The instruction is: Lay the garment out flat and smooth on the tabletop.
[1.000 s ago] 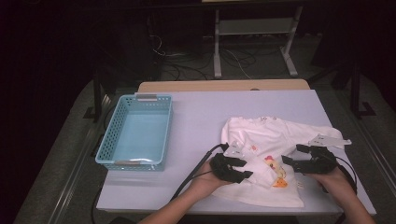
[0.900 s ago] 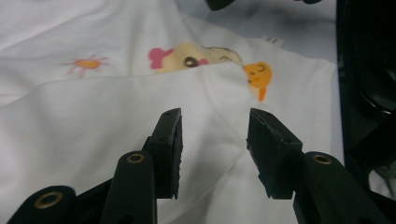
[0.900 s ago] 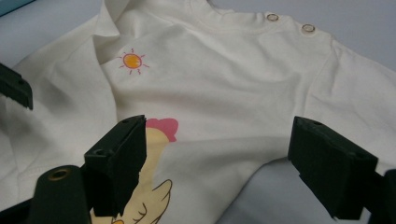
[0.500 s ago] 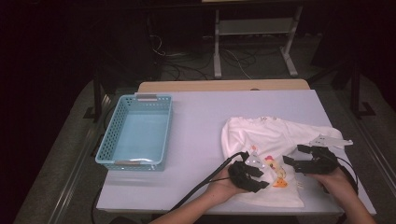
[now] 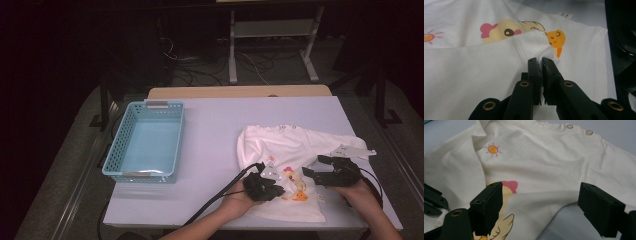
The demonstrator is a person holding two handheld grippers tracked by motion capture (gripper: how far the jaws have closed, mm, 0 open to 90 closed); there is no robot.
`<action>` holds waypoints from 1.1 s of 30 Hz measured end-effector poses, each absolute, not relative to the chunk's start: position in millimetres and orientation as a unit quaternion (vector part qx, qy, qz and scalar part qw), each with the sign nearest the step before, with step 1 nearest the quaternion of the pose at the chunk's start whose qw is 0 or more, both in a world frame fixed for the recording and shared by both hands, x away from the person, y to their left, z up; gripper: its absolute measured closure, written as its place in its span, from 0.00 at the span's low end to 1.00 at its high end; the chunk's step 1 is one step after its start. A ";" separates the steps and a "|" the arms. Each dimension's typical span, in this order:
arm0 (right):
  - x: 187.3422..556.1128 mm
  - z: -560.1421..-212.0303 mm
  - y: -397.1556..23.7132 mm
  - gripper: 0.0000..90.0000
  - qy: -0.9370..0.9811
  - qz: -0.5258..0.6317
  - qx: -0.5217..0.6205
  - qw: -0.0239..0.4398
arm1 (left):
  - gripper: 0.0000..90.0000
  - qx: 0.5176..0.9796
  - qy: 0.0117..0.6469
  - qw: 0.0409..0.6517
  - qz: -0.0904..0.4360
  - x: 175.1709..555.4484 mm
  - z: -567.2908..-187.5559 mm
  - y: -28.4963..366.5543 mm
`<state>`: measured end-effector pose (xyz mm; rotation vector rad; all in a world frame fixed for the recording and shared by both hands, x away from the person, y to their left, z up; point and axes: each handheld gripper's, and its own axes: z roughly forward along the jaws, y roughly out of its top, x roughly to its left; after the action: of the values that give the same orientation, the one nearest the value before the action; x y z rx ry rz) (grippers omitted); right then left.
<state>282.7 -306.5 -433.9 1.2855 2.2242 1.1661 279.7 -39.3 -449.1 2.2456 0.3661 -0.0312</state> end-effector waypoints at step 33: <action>281.6 -435.0 -309.3 0.21 0.776 0.405 0.456 0.161 | 0.95 0.858 0.218 0.461 0.061 304.0 -403.9 42.7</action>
<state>281.6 -309.3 -435.0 1.3016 2.2165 1.1559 304.0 42.7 -403.9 2.1114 0.5363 0.1508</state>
